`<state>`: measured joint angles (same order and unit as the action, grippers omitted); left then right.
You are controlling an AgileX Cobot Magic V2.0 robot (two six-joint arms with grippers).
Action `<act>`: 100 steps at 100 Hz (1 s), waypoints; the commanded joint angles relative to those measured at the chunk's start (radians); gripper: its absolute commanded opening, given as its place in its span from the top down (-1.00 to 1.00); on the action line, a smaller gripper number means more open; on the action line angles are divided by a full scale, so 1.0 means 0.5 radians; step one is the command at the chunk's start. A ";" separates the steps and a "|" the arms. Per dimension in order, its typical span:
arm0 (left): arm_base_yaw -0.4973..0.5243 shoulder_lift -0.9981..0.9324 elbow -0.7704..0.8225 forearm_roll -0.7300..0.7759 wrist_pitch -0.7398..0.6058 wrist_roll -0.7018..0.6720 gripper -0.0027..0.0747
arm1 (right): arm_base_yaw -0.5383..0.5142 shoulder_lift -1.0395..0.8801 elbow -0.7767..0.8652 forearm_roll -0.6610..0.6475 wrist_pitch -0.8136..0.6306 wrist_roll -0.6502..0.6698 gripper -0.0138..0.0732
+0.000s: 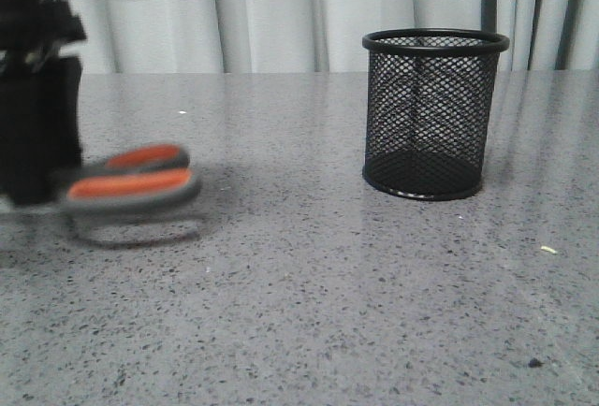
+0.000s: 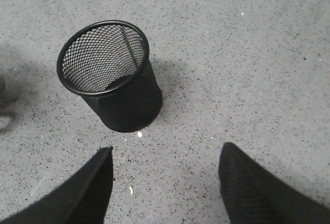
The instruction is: Put scissors into bucket
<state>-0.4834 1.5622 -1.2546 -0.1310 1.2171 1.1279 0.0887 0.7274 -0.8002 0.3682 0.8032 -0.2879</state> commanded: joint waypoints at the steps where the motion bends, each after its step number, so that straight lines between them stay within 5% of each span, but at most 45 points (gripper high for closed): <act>1: -0.012 -0.077 -0.190 -0.053 0.120 -0.086 0.98 | 0.006 0.009 -0.069 0.033 -0.113 -0.020 -0.25; 56: -0.019 -0.139 -1.067 -0.191 0.120 -0.181 0.98 | 0.006 0.025 -0.355 0.284 -0.177 -0.020 -0.25; 100: -0.440 -0.139 -1.289 -0.216 0.054 -0.181 0.98 | 0.006 0.362 -0.664 1.156 -0.063 -0.414 -0.25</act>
<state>-0.6597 1.5336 -1.8629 -0.2070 1.2624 1.0496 0.0887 0.8821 -1.0823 0.8330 0.8022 -0.4539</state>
